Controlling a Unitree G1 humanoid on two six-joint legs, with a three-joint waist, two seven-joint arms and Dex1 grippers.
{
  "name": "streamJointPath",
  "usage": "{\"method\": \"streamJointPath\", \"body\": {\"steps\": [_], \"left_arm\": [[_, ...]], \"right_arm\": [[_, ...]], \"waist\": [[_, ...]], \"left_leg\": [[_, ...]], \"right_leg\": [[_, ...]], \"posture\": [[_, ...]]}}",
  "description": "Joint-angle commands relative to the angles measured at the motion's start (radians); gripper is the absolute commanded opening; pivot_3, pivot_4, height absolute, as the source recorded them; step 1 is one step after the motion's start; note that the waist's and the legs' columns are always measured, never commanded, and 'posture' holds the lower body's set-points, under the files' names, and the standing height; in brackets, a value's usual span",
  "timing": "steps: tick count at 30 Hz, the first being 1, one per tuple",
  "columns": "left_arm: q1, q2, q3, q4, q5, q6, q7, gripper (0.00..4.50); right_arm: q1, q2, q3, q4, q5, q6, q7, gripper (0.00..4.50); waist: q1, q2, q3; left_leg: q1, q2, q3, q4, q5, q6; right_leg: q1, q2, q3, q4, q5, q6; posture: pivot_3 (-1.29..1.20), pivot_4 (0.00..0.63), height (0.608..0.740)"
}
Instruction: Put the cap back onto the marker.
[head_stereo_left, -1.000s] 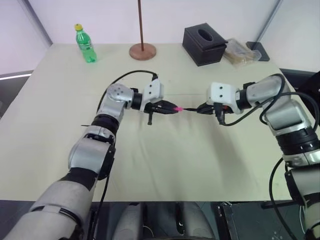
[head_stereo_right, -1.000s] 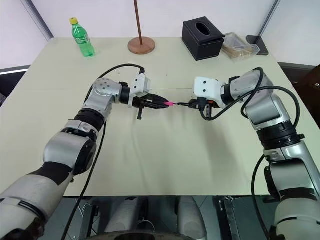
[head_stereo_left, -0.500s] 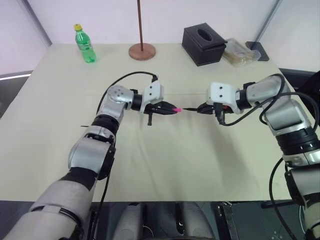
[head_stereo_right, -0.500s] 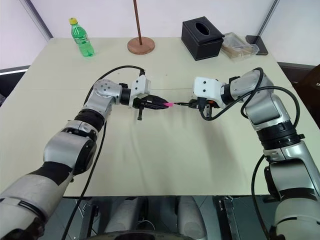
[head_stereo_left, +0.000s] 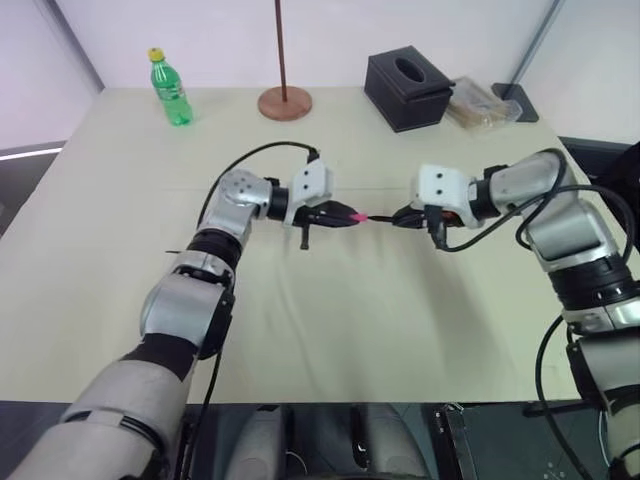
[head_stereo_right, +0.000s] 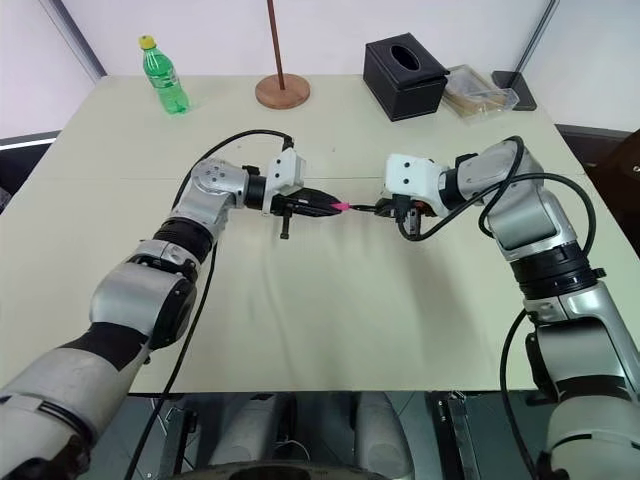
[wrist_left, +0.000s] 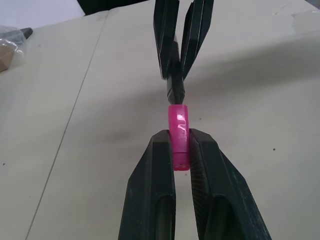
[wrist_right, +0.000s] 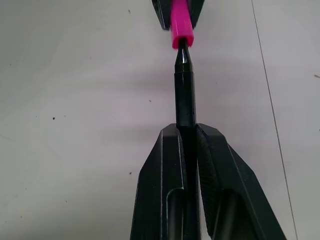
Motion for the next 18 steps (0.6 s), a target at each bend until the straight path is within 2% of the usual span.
{"method": "streamJointPath", "body": {"steps": [1,9,18], "left_arm": [[-0.041,-0.006,0.003,-0.005,0.004,-0.016,0.012,0.05],[-0.046,-0.014,-0.015,-0.001,0.030,-0.033,0.015,0.05],[-0.054,-0.018,-0.082,0.006,0.137,-0.134,0.122,0.05]], "right_arm": [[-0.024,0.004,-0.013,-0.029,0.007,-0.005,-0.002,0.00],[-0.038,0.011,0.001,-0.031,-0.009,-0.021,0.008,0.00],[-0.095,0.039,0.032,0.038,-0.034,0.016,0.040,0.00]], "waist": [[0.000,0.000,0.000],[0.000,0.000,0.000],[0.000,0.000,0.000]], "left_leg": [[0.000,0.000,0.000,0.000,0.000,0.000],[0.000,0.000,0.000,0.001,0.000,0.000],[0.000,0.000,0.000,0.006,0.000,0.000]], "right_leg": [[0.000,0.000,0.000,0.000,0.000,0.000],[0.000,0.000,0.000,0.001,0.000,0.000],[0.000,0.000,0.000,0.004,0.000,0.000]], "posture": [[0.00,0.150,0.740],[0.00,0.150,0.740],[0.00,0.150,0.740]]}}
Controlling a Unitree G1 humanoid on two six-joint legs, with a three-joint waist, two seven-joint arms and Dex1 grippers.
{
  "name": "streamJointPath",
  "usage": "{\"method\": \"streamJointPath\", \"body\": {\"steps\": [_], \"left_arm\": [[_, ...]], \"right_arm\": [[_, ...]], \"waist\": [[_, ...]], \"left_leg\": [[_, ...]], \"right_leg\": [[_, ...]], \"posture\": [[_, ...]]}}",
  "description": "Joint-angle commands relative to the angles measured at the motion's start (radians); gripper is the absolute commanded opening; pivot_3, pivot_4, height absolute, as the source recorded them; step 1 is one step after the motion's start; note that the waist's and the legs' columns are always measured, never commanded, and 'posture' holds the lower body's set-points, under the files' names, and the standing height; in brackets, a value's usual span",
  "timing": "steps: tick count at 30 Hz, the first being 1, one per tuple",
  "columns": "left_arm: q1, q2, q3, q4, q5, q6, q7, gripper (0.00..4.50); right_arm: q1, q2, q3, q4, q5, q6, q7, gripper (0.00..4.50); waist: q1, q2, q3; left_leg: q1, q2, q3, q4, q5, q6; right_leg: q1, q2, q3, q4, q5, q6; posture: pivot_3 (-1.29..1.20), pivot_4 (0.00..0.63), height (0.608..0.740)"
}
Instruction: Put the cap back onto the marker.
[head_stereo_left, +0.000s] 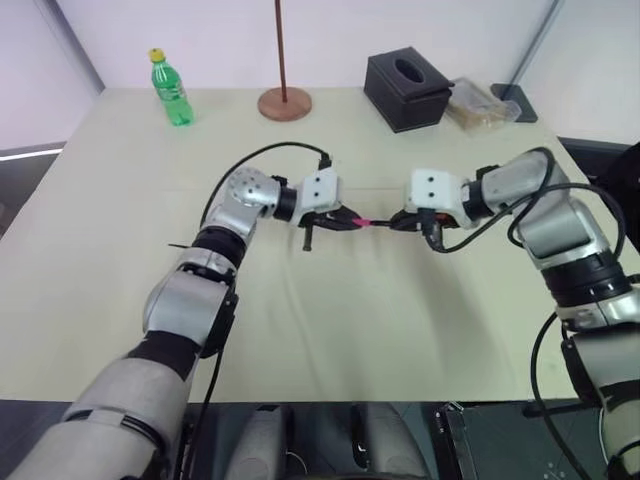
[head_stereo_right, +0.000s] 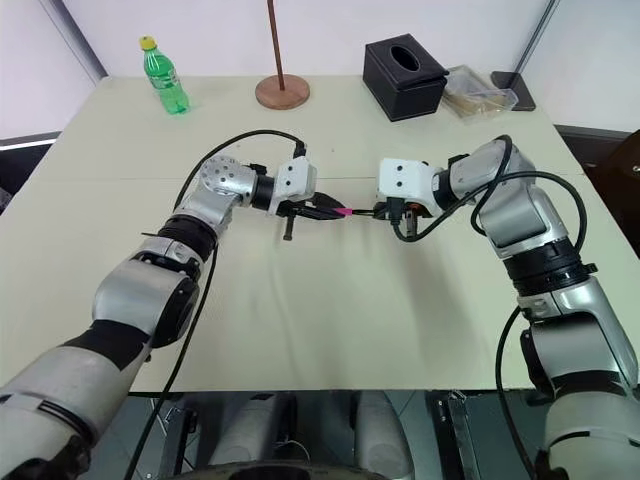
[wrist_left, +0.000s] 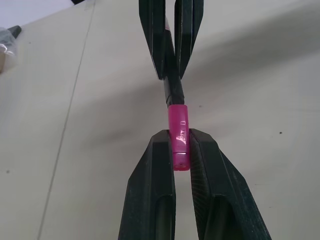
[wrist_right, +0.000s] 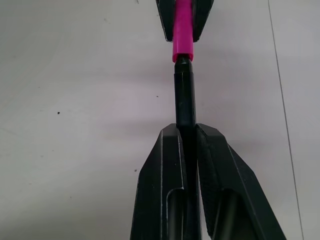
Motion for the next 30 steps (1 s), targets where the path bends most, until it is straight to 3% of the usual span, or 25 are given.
{"method": "streamJointPath", "body": {"steps": [1,30], "left_arm": [[-0.029,-0.016,-0.036,-0.009,0.045,-0.052,0.072,0.05],[-0.037,-0.091,-0.067,0.008,0.064,-0.102,0.078,0.05]], "right_arm": [[-0.054,0.028,-0.003,0.001,0.013,0.014,0.011,0.00],[-0.125,0.127,-0.004,0.073,-0.008,0.004,0.011,0.00]], "waist": [[0.000,0.000,0.000],[0.000,0.000,0.000]], "left_leg": [[0.000,0.000,0.000,0.001,0.000,0.000],[0.000,0.000,0.000,0.002,0.000,0.000]], "right_leg": [[0.000,0.000,0.000,0.000,0.000,0.000],[0.000,0.000,0.000,0.002,0.000,0.000]], "posture": [[0.00,0.150,0.740],[0.00,0.150,0.740]]}}
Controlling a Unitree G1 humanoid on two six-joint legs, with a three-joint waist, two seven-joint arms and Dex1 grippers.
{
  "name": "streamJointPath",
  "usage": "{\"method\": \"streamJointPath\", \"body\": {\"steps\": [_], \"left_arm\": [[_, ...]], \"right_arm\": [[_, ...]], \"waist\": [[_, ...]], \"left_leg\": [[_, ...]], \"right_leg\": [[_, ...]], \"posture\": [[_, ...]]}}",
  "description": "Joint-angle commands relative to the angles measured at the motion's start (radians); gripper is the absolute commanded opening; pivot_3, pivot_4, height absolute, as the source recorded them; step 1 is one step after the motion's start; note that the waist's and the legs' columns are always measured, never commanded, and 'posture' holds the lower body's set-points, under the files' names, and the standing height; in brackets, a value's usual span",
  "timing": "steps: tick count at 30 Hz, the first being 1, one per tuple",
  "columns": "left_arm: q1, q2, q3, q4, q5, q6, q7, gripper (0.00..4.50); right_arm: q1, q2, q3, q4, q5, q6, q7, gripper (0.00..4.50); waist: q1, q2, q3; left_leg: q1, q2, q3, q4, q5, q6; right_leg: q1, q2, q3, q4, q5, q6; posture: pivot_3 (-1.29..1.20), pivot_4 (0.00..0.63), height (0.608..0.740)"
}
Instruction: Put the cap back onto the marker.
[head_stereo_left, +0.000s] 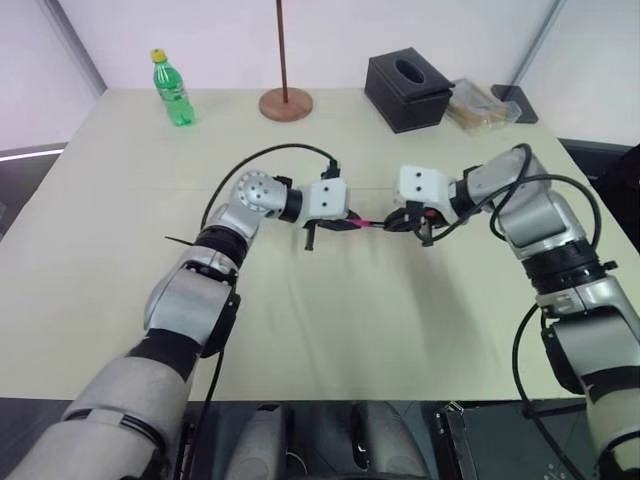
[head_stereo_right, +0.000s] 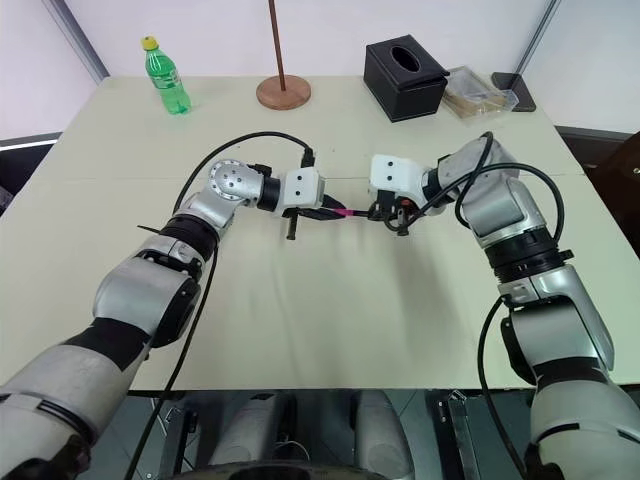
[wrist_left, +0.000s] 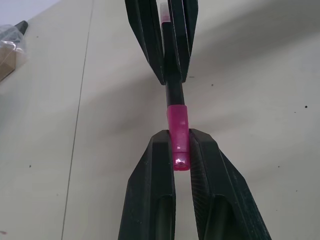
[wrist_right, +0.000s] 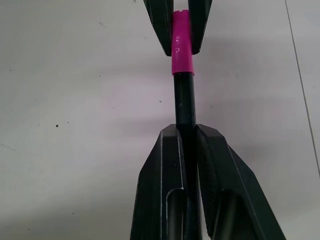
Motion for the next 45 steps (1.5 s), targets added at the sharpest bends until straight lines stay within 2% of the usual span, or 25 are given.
{"method": "streamJointPath", "body": {"steps": [1,16,20,26,33,37,45], "left_arm": [[-0.036,-0.076,-0.010,-0.022,-0.011,-0.022,-0.005,0.05],[-0.041,0.025,-0.002,-0.026,-0.009,0.017,-0.038,0.05],[-0.041,0.076,-0.089,-0.030,0.111,-0.062,0.074,0.05],[-0.058,0.107,-0.151,-0.033,0.180,-0.118,0.186,0.05],[-0.059,0.079,-0.139,-0.034,0.137,-0.115,0.158,0.05],[-0.055,0.075,-0.123,-0.027,0.115,-0.099,0.148,1.75],[-0.057,0.068,-0.082,-0.025,0.075,-0.074,0.129,1.75]], "right_arm": [[-0.068,0.041,-0.025,-0.047,0.036,-0.028,-0.016,0.00],[-0.054,0.006,-0.030,-0.014,0.011,-0.072,-0.027,0.00],[-0.050,-0.001,-0.022,-0.018,0.002,-0.077,-0.029,0.00],[-0.048,-0.014,-0.014,-0.015,-0.003,-0.080,-0.034,0.00],[-0.049,-0.007,-0.017,-0.031,0.007,-0.064,-0.034,0.00],[-0.046,-0.007,-0.019,-0.031,0.009,-0.064,-0.038,0.00],[-0.032,-0.018,-0.025,-0.045,0.014,-0.054,-0.035,0.00]], "waist": [[0.000,0.000,0.000],[-0.001,0.000,0.000],[0.000,0.000,0.000],[0.001,0.000,0.000],[0.001,0.000,0.000],[-0.001,0.000,0.000],[0.000,0.000,0.000]], "left_leg": [[0.000,0.000,0.000,0.000,0.000,0.000],[0.000,0.000,0.000,0.000,0.000,0.000],[0.000,0.000,0.000,0.000,0.000,0.000],[0.000,0.000,0.000,0.000,0.000,0.000],[0.000,0.000,0.000,0.000,0.000,0.000],[0.000,0.000,0.000,0.000,0.000,0.000],[0.000,0.000,0.000,0.000,0.000,0.000]], "right_leg": [[0.000,0.000,0.000,0.000,0.000,0.000],[0.000,0.000,0.000,0.000,0.000,0.000],[0.000,0.000,0.000,0.000,0.000,0.000],[0.000,0.000,0.000,0.000,0.000,0.000],[0.000,0.000,0.000,0.000,0.000,0.000],[0.000,0.000,0.000,0.000,0.000,0.000],[0.000,0.000,0.000,0.000,0.000,0.000]], "posture": [[0.00,0.150,0.740],[0.00,0.150,0.740],[0.00,0.150,0.740],[0.00,0.150,0.740],[0.00,0.150,0.740],[0.00,0.150,0.740],[0.00,0.150,0.740]]}}
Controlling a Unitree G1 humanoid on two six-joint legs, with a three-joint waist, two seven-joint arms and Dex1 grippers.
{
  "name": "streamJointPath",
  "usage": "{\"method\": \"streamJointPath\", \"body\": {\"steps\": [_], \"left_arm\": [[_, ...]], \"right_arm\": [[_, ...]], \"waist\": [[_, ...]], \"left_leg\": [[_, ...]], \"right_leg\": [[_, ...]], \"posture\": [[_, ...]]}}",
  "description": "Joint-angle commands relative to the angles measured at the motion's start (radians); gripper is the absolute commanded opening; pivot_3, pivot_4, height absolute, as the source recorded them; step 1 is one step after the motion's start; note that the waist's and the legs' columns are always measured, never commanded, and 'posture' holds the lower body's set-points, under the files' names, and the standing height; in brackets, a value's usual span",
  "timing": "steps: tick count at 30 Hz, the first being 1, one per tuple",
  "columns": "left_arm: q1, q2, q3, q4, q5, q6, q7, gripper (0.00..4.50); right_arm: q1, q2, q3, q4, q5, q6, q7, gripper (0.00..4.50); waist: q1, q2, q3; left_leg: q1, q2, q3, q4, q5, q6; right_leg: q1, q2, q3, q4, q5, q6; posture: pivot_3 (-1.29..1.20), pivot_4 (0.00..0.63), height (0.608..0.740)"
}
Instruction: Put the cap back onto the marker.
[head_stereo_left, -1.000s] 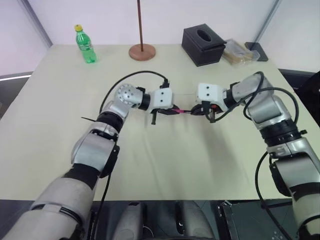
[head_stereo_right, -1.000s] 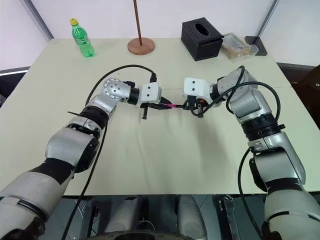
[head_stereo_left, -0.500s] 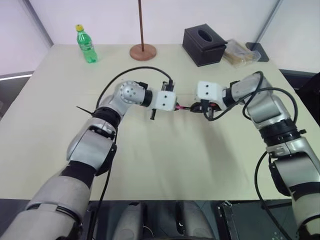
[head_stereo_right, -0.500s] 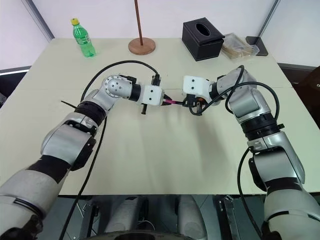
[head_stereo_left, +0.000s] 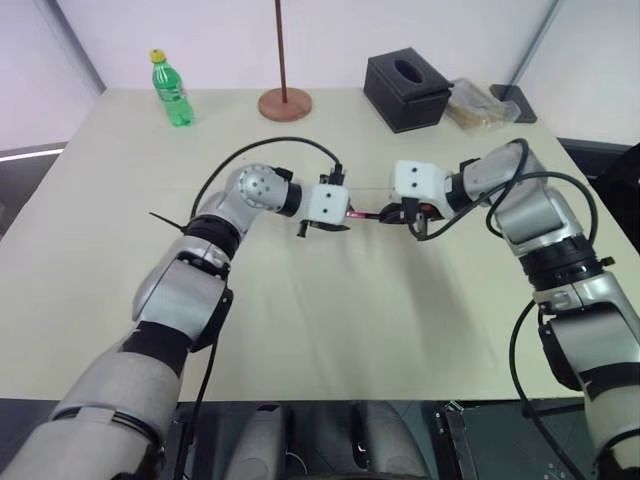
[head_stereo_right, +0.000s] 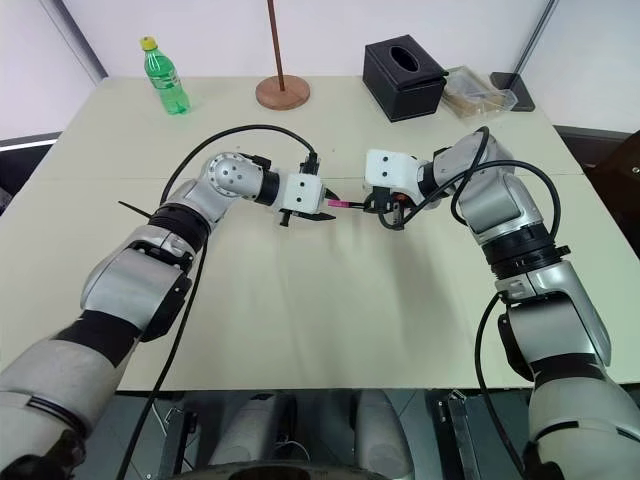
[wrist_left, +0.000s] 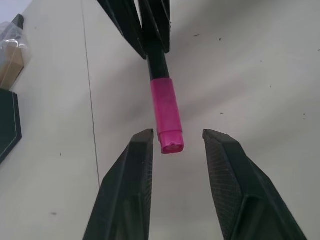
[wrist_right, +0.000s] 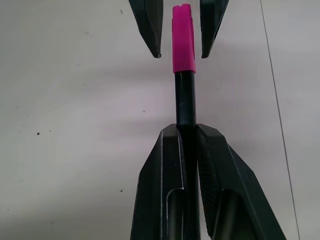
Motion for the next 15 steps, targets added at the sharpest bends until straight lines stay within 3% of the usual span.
{"method": "streamJointPath", "body": {"steps": [1,9,15], "left_arm": [[-0.021,-0.001,0.047,-0.008,-0.047,0.016,0.012,1.75],[-0.030,0.000,0.134,-0.032,-0.159,0.090,-0.114,1.75],[-0.003,0.083,0.134,-0.086,-0.189,0.179,-0.303,1.75]], "right_arm": [[-0.012,-0.023,-0.028,-0.054,0.015,-0.004,0.006,0.00],[0.026,-0.048,-0.014,-0.054,-0.007,-0.012,-0.018,0.00],[0.053,-0.068,-0.033,-0.041,-0.042,0.025,-0.096,0.00]], "waist": [[0.000,0.000,0.000],[-0.001,0.000,0.000],[-0.005,0.000,0.000]], "left_leg": [[0.000,0.000,0.000,0.000,0.000,0.000],[0.000,0.000,0.000,0.000,0.000,0.000],[0.000,0.000,0.000,0.000,0.000,0.000]], "right_leg": [[0.000,0.000,0.000,0.000,0.000,0.000],[0.000,0.000,0.000,0.000,0.000,0.000],[0.000,0.001,0.000,0.000,0.000,0.000]], "posture": [[0.00,0.150,0.740],[0.00,0.150,0.740],[0.00,0.150,0.740]]}}
